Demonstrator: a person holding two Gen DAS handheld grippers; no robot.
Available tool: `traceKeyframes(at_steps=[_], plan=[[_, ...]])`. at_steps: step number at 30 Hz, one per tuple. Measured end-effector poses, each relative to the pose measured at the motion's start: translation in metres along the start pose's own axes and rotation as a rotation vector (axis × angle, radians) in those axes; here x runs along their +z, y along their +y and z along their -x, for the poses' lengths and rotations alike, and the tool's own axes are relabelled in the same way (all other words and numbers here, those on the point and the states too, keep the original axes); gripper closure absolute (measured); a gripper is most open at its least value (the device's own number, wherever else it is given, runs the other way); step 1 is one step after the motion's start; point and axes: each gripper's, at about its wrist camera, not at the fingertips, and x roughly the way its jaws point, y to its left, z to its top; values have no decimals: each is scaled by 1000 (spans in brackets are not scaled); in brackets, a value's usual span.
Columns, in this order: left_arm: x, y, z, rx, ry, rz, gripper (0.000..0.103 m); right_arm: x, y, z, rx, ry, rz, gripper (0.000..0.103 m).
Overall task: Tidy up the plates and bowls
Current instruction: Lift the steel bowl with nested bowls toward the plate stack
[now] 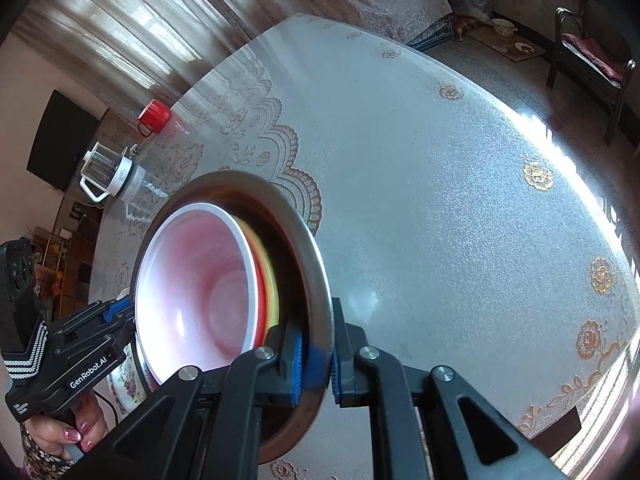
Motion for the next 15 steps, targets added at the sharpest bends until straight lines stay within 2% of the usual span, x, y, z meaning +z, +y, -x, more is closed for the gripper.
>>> traceKeyframes(at_steps=[8, 15], plan=[[-18, 18, 25, 4, -35, 27, 86, -6, 34, 12, 13, -14, 63, 93], [-35, 51, 56, 10, -53, 56, 87, -22, 71, 18, 35, -27, 76, 93]])
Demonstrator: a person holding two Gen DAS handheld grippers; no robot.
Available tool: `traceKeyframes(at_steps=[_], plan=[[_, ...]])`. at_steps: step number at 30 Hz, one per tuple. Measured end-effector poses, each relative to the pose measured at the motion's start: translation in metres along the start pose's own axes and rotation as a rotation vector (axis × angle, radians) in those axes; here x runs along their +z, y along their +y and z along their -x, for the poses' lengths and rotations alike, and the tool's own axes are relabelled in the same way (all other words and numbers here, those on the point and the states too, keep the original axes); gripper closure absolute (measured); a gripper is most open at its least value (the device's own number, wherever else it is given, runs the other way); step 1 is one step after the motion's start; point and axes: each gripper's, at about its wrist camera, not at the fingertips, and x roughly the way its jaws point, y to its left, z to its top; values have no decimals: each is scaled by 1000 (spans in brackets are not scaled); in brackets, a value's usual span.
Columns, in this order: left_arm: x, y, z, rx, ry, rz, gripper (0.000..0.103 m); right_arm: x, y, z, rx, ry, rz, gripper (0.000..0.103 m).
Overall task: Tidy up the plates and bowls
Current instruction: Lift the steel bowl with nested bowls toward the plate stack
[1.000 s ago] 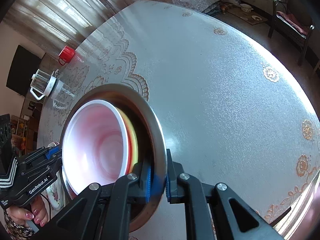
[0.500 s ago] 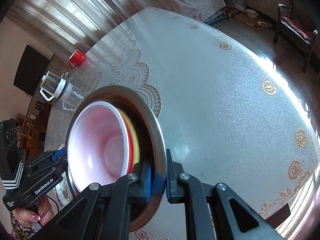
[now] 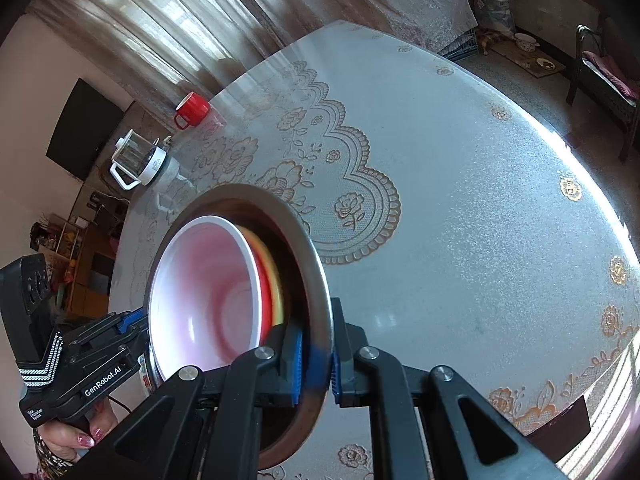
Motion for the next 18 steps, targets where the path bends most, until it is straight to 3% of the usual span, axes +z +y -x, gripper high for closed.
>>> traceKeyframes(at_steps=[18], plan=[[-29, 90, 58, 72, -71, 89, 88, -21, 105, -21, 71, 30, 100, 93]])
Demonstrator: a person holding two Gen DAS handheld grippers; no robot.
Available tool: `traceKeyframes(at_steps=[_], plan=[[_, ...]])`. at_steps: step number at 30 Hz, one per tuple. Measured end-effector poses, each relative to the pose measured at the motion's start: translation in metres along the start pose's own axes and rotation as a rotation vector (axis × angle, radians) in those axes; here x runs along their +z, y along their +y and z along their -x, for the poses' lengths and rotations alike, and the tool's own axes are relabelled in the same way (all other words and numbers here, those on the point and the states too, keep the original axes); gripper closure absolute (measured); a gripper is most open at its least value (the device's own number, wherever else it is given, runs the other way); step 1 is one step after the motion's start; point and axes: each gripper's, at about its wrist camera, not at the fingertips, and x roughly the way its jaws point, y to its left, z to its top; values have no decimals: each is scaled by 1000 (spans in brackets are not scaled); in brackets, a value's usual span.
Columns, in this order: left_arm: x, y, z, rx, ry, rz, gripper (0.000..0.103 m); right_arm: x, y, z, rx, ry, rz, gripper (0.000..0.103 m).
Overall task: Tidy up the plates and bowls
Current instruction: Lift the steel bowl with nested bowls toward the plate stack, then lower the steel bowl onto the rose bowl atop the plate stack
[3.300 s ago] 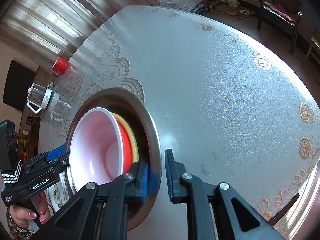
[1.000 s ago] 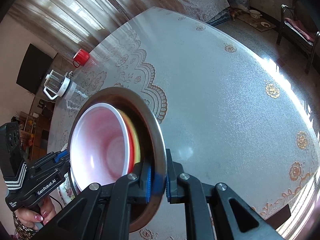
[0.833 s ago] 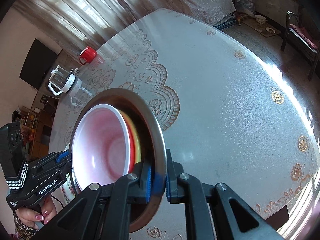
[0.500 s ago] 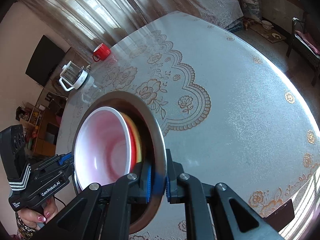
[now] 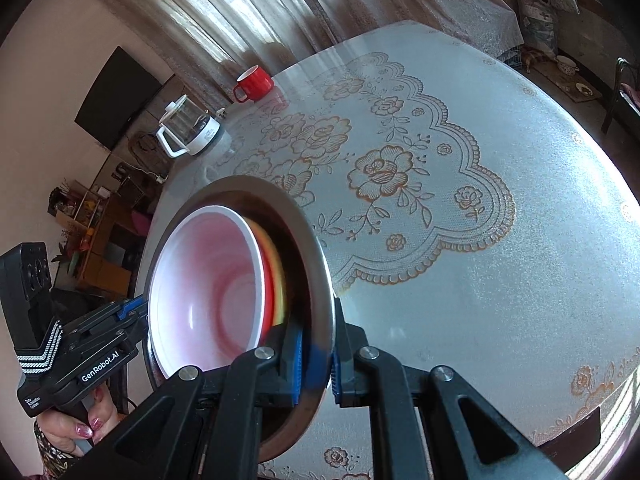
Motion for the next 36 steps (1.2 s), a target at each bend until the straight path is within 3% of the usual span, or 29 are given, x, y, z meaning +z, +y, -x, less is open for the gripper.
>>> traceKeyframes(at_steps=[15, 36], plan=[[-21, 50, -9, 50, 44, 68, 88, -14, 37, -53, 7, 103, 11, 93], [-27, 43, -35, 59, 87, 37, 87, -23, 16, -78, -37, 159, -54, 93]])
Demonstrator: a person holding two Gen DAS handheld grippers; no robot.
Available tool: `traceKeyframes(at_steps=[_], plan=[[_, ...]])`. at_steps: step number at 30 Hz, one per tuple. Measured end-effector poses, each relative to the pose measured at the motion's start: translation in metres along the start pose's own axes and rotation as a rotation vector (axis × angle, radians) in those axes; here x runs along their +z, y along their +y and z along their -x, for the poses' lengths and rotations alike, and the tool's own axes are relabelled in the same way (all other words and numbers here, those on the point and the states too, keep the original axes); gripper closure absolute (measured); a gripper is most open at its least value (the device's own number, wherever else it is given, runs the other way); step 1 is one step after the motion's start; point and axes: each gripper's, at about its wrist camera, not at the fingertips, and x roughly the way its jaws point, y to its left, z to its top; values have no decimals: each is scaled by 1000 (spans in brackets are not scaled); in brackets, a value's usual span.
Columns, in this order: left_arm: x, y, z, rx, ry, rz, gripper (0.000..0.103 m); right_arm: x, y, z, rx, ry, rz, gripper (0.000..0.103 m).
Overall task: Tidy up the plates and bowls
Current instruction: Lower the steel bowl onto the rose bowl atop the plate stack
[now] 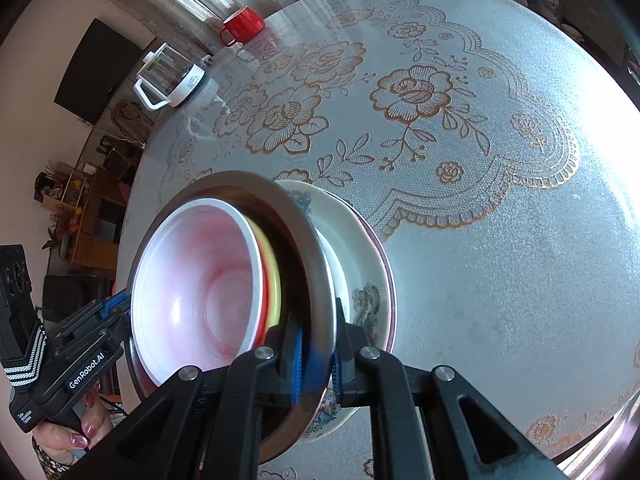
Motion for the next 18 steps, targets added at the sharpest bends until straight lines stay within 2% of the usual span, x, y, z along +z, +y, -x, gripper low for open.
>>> traceKeyframes(at_steps=[18], plan=[[3, 1, -9, 16, 14, 14, 87, 7, -1, -3, -15, -4, 18, 93]])
